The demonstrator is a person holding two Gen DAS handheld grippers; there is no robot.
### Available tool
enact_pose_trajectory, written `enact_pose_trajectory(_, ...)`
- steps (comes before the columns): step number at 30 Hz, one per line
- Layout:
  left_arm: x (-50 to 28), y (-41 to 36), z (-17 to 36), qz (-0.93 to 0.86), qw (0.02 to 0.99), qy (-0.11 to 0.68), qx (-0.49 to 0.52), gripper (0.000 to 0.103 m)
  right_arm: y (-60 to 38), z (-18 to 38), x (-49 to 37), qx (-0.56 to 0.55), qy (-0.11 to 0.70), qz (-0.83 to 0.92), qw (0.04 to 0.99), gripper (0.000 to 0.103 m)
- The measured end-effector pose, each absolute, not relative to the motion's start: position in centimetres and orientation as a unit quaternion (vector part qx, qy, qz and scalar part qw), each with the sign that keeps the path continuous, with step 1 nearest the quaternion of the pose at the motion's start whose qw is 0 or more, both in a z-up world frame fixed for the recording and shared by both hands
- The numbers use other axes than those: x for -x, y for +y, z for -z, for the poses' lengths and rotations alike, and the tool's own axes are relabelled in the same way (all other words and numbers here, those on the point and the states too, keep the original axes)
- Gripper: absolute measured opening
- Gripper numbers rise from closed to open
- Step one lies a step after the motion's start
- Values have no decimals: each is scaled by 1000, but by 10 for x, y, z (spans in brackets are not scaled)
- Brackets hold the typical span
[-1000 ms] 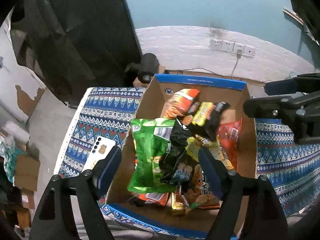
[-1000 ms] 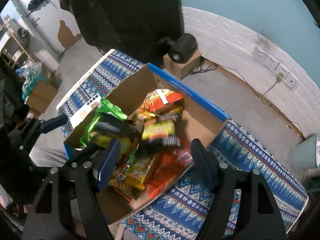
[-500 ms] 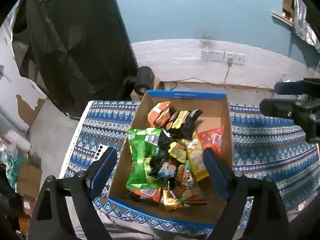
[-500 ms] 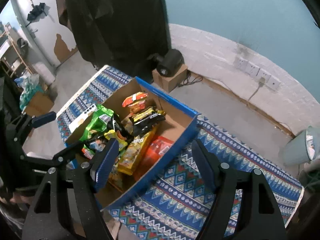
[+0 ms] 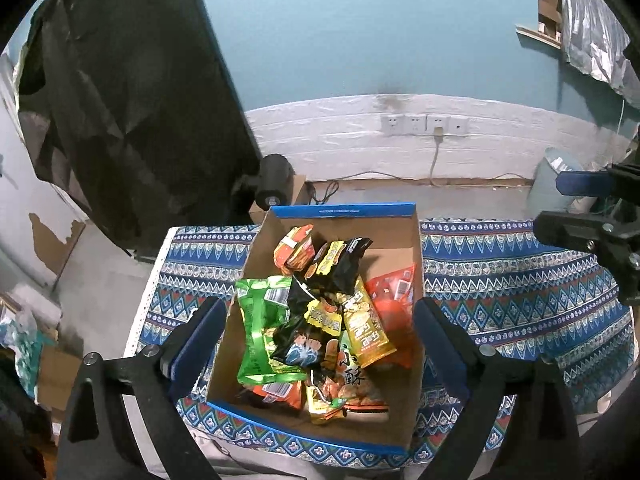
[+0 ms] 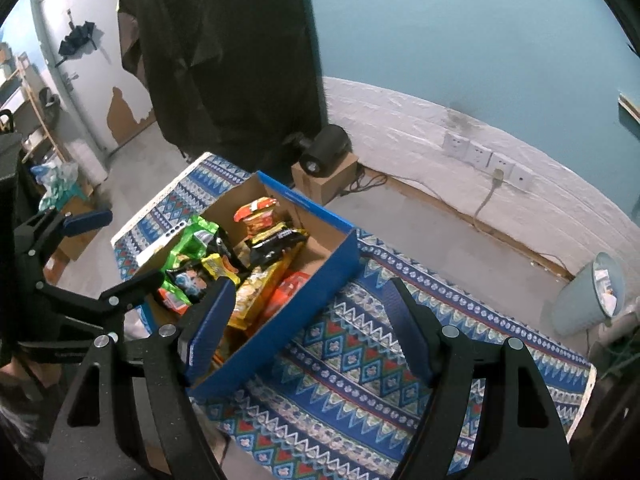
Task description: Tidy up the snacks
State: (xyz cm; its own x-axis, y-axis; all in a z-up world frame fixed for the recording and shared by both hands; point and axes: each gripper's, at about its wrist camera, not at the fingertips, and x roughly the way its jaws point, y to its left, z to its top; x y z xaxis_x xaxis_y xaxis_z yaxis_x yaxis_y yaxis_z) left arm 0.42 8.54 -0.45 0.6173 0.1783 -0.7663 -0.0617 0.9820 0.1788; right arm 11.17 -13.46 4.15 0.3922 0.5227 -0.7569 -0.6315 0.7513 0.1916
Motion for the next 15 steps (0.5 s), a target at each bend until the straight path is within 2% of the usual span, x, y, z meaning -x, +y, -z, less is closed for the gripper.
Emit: enact_pose_trajectory(15,-14,63,11,-70,889,443,-88,96,-153,-26,-114,68,439,-330,833,76)
